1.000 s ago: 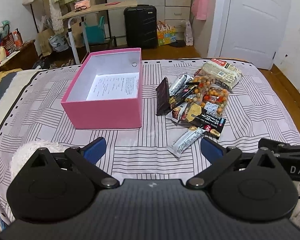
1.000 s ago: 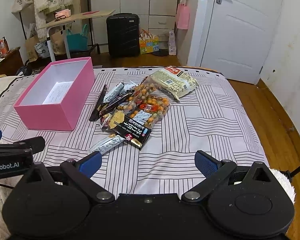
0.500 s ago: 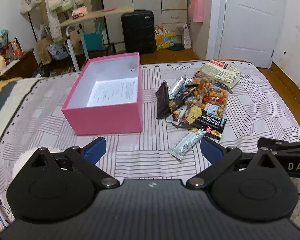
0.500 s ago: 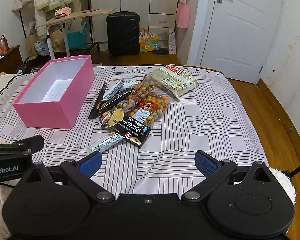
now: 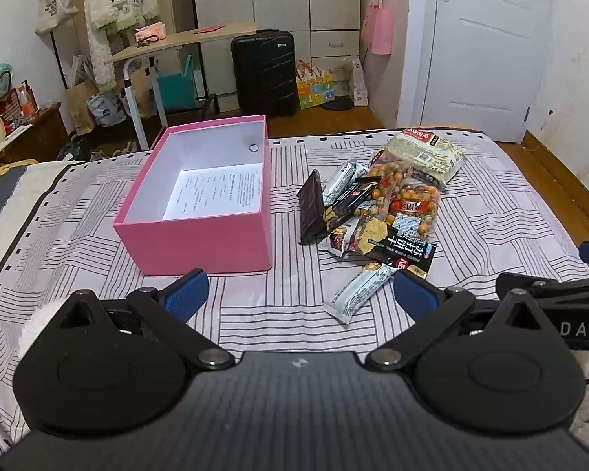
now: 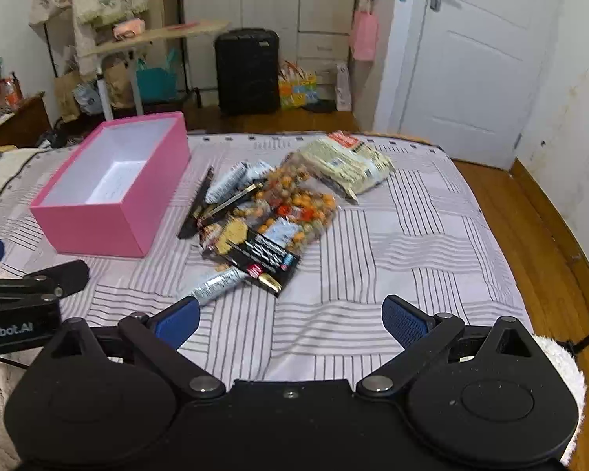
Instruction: Organize snacks
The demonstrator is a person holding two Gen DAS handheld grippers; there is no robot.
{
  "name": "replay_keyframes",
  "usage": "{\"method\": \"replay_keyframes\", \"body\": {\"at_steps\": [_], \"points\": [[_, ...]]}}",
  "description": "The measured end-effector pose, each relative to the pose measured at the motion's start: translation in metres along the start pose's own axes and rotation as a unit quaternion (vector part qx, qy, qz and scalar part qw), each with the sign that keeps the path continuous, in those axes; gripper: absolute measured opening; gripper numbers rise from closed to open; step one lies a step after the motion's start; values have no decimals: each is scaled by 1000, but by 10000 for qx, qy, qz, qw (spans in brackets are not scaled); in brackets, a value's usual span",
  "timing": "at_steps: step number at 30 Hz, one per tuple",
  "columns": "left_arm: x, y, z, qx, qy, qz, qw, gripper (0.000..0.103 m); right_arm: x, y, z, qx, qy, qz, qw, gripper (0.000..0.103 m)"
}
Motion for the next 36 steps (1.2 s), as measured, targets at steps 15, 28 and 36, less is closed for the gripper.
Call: {"method": "replay_keyframes", "body": {"at_steps": [15, 28, 36], "points": [[-29, -19, 9, 460, -195, -92, 9987, 101, -43, -5, -23, 662, 385, -2478, 9658, 101], [-82, -146, 4, 1218, -463, 781, 9884, 66, -43, -146, -19, -837, -357, 241, 9956, 96], [-60, -218, -1, 1675, -476, 964, 9800, 52, -12, -195, -1, -1468, -805, 1108, 9796, 87]]}}
Point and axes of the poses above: each gripper's, at about its wrist camera, not at the fingertips, and y roughly against the way its jaws point, z to its left, x to its underside, the point moved 4 cm from there along -y, roughly the way its jaws point, and after that the axes turned 11 degrees about x, right-handed, at the moved point
